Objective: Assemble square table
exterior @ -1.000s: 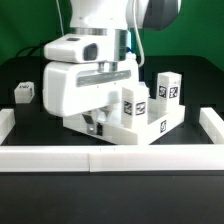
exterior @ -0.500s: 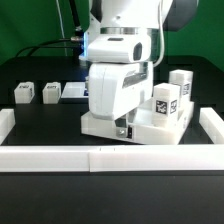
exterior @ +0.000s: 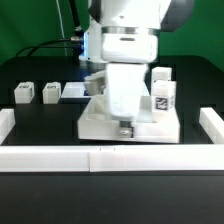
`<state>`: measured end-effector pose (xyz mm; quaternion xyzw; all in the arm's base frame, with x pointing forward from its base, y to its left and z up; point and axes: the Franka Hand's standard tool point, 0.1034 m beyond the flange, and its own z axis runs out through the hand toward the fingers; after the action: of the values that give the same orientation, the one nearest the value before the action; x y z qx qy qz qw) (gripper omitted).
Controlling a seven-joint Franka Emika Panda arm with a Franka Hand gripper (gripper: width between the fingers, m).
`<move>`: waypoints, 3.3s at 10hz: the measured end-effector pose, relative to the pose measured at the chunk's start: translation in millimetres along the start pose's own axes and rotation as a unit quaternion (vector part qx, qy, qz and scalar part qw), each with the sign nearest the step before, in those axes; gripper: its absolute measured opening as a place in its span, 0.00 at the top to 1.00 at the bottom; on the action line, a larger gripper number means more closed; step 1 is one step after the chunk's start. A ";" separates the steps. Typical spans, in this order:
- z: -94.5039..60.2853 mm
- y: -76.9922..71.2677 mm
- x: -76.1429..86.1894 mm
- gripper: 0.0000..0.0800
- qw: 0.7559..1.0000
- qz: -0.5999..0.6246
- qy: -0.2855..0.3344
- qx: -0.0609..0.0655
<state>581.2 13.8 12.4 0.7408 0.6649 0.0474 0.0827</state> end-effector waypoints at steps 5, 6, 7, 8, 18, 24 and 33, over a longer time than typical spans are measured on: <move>-0.7 -0.9 22.9 0.92 0.991 -0.135 0.001 0.000; -0.5 -0.9 21.4 0.92 0.986 -0.168 -0.001 0.000; -0.4 -1.1 20.9 0.92 0.984 -0.181 -0.003 -0.001; -1.2 -2.0 26.9 0.92 0.971 -0.237 -0.005 -0.004; -0.6 -4.6 83.2 0.92 0.867 -0.497 -0.018 0.022; -2.2 -13.7 100.8 0.93 0.771 -0.636 -0.013 0.032; -3.0 -15.7 108.7 0.93 0.673 -0.738 -0.012 0.048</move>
Offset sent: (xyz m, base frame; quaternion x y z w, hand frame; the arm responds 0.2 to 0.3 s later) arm 0.0000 0.0000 0.0000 0.0000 0.0000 -0.1296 0.9916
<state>577.4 123.6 8.1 0.0118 0.9955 -0.0696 0.0632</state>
